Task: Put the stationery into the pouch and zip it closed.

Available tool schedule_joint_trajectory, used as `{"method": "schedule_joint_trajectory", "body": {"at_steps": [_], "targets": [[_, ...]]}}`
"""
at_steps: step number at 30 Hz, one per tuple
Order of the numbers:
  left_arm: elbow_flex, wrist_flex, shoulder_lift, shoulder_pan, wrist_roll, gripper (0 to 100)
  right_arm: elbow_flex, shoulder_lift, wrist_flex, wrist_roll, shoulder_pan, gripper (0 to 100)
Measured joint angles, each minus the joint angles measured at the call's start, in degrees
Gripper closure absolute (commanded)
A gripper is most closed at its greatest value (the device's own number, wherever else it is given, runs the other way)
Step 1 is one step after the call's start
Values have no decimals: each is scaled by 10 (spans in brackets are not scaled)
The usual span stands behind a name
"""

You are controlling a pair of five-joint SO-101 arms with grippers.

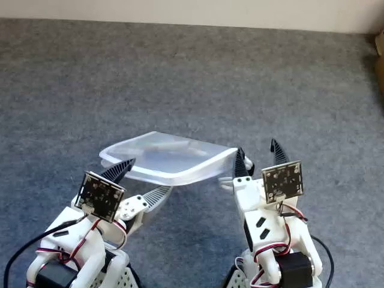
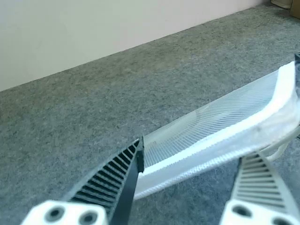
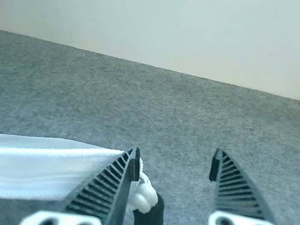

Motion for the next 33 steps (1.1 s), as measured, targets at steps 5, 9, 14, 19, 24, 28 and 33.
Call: {"method": "schedule_joint_trajectory", "body": {"at_steps": [5,9,14,19,24,28,33], "targets": [[-32,16,0,-24,43,698,0,0,0,-1,0,765],[-57,33,0,-65,68,700,0,0,0,-1,-1,765],[-60,33,0,-93,72,702,0,0,0,-2,0,765],[-69,39,0,-106,73,702,0,0,0,-2,3,765],[-98,55,-1,-196,120,702,1,1,0,-5,40,765],[-98,55,-1,-253,132,702,1,1,0,-32,49,765],[-52,20,-1,-261,132,703,1,1,0,-37,49,771]]}}
